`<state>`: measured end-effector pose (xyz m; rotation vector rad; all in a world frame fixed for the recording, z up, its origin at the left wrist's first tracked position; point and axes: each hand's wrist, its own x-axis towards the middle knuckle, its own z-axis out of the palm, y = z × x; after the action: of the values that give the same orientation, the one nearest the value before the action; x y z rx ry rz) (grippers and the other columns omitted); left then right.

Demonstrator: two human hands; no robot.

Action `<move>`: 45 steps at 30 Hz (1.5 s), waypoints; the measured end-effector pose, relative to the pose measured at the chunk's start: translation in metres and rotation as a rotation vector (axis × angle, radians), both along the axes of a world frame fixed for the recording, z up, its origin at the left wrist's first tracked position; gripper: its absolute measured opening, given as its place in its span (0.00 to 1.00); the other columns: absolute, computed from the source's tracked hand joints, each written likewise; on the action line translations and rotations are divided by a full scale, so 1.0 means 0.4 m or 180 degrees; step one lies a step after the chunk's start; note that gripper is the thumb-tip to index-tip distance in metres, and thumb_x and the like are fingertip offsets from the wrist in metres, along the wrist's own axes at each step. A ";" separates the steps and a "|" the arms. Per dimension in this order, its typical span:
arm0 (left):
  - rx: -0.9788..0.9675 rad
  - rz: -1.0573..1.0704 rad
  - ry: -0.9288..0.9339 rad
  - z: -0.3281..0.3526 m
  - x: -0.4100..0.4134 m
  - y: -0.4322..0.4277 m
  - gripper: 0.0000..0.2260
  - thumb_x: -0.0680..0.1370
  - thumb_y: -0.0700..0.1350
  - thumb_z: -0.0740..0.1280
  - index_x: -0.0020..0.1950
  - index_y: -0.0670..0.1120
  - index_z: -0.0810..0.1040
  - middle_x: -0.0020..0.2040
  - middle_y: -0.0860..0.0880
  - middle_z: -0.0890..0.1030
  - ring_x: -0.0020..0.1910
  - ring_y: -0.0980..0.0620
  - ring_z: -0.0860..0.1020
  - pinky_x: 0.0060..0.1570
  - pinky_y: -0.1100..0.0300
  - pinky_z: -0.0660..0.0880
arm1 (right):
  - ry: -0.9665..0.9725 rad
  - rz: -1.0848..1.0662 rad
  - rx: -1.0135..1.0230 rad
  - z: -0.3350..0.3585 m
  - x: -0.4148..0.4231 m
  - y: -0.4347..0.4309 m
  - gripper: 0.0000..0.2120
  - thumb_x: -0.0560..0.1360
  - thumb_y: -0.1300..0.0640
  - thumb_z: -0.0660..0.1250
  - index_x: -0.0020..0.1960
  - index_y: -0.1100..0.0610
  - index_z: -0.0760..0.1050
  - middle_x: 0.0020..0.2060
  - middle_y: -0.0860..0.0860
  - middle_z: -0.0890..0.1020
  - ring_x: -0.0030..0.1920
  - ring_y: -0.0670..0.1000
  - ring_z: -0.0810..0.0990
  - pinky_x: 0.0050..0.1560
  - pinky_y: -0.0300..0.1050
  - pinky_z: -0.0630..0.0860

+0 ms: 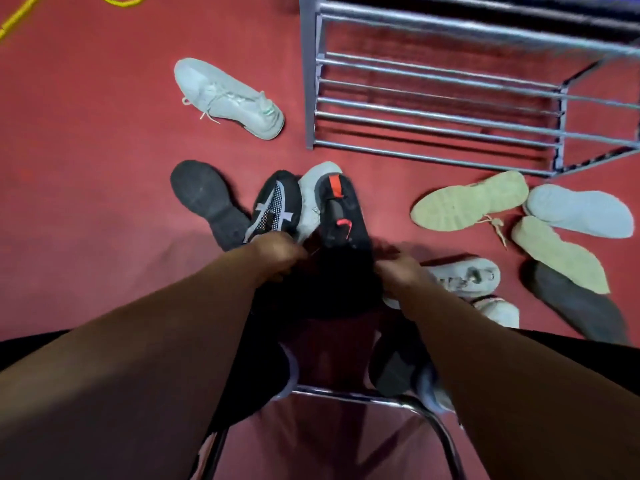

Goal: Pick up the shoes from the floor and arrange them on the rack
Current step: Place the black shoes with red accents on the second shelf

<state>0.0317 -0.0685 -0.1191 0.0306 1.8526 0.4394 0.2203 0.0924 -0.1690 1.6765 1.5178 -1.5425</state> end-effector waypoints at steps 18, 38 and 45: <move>-0.1203 -0.2213 0.0494 -0.157 0.082 -0.087 0.36 0.67 0.55 0.58 0.75 0.46 0.68 0.73 0.42 0.72 0.71 0.39 0.71 0.72 0.43 0.66 | 0.0244 -0.0603 -0.0729 -0.020 -0.039 -0.021 0.12 0.73 0.63 0.75 0.56 0.62 0.82 0.48 0.60 0.87 0.43 0.57 0.85 0.37 0.44 0.80; -0.0582 -0.2811 0.0249 0.087 0.031 -0.016 0.22 0.72 0.48 0.71 0.66 0.50 0.78 0.57 0.46 0.83 0.51 0.47 0.82 0.43 0.60 0.79 | 0.0475 -0.1135 -0.0338 0.209 -0.040 0.115 0.13 0.72 0.69 0.64 0.54 0.65 0.80 0.48 0.61 0.86 0.47 0.60 0.85 0.49 0.54 0.84; -0.0311 -0.2190 0.0080 0.315 0.009 0.014 0.20 0.64 0.52 0.69 0.50 0.41 0.82 0.39 0.40 0.85 0.30 0.44 0.83 0.34 0.54 0.81 | 0.0563 -0.0687 0.0160 0.499 0.004 0.148 0.11 0.72 0.63 0.65 0.53 0.62 0.81 0.40 0.58 0.86 0.38 0.58 0.86 0.39 0.48 0.84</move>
<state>0.0351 -0.0631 0.0069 0.5889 1.7549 -0.1319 0.2218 0.1515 0.0304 1.8243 1.5129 -1.8206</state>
